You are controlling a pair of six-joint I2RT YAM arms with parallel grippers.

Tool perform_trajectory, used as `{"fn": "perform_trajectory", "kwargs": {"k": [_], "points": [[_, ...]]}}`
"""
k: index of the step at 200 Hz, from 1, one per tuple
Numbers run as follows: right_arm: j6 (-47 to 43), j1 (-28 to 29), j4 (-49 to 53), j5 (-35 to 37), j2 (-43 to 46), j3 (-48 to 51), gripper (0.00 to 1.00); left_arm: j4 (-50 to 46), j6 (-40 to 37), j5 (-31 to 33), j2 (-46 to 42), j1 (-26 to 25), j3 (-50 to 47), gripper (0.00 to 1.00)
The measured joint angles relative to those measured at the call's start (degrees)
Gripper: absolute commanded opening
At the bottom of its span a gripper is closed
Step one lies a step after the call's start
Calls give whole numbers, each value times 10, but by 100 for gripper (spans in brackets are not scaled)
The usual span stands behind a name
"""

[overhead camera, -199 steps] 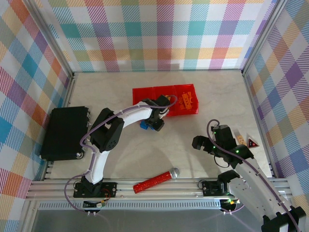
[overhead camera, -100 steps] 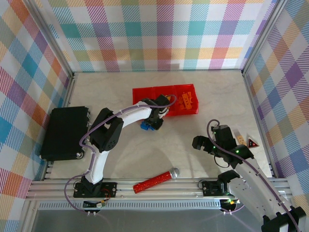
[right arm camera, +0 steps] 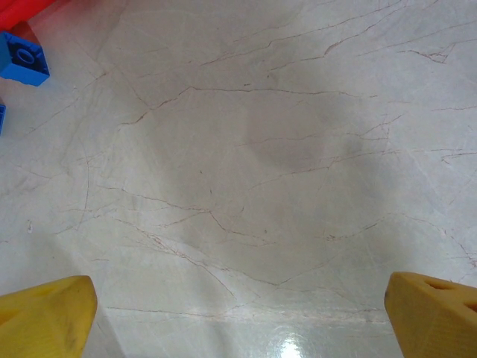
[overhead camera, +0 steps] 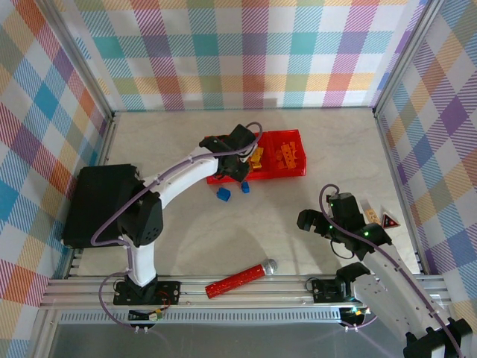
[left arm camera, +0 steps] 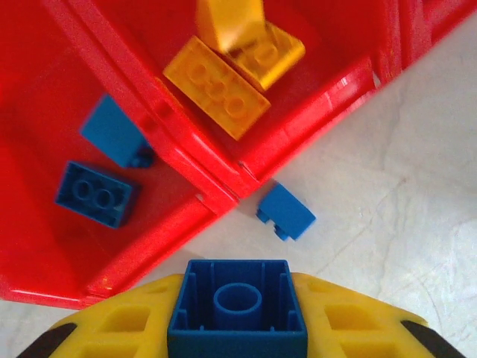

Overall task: Sort the legos into containers by color
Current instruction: Place the lego in the container.

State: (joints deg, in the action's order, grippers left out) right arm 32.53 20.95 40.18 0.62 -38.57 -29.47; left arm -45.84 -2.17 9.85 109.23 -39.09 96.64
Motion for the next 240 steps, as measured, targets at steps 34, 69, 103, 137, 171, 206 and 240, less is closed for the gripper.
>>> {"fn": "perform_trajectory", "kwargs": {"k": [34,69,103,137,171,206,240], "points": [[0,0,0,0,0,0,99,-6,34,40,9,46,40,23],[0,0,0,0,0,0,99,-5,72,72,48,91,86,26],[0,0,0,0,0,0,99,-5,89,74,98,116,126,27],[0,0,0,0,0,0,99,-5,100,73,143,123,162,28],[0,0,0,0,0,0,99,-4,108,71,158,123,168,30],[0,0,0,0,0,0,99,3,113,61,160,123,168,40],[0,0,0,0,0,0,99,10,116,58,160,123,168,57]]}}
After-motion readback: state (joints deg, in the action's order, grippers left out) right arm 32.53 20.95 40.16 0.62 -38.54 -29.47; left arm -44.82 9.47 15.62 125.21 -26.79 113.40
